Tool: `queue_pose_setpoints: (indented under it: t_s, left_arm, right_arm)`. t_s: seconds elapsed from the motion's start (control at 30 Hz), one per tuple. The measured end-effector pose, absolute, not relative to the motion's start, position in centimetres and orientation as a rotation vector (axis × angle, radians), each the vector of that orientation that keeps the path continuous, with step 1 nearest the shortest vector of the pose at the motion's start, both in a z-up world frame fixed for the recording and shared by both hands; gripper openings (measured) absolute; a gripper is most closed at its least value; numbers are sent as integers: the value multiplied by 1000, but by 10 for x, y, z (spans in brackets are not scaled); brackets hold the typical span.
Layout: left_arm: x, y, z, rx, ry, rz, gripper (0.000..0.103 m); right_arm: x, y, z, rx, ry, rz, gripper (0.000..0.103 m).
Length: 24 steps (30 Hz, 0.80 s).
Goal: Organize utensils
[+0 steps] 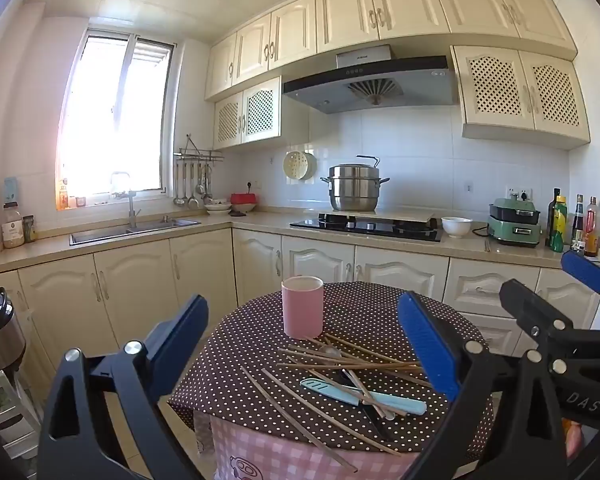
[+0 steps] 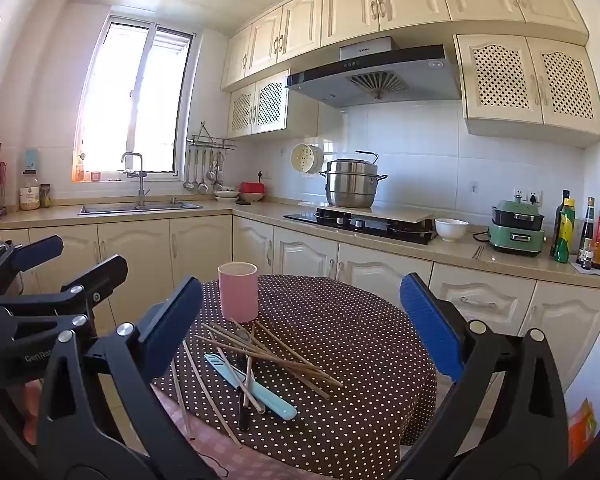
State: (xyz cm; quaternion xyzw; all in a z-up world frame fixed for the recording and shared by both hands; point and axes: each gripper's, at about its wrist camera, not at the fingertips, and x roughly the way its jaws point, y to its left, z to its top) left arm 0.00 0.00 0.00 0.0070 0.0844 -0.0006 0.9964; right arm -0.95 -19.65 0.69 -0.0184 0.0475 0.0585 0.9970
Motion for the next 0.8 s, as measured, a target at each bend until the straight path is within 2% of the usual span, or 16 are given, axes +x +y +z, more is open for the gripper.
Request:
queue_pose_setpoints:
  t_s: [0.8]
  left_arm:
    - [3, 1, -6, 15, 177, 0, 94]
  right_arm:
    - [-2, -202, 9, -33, 117, 115, 97]
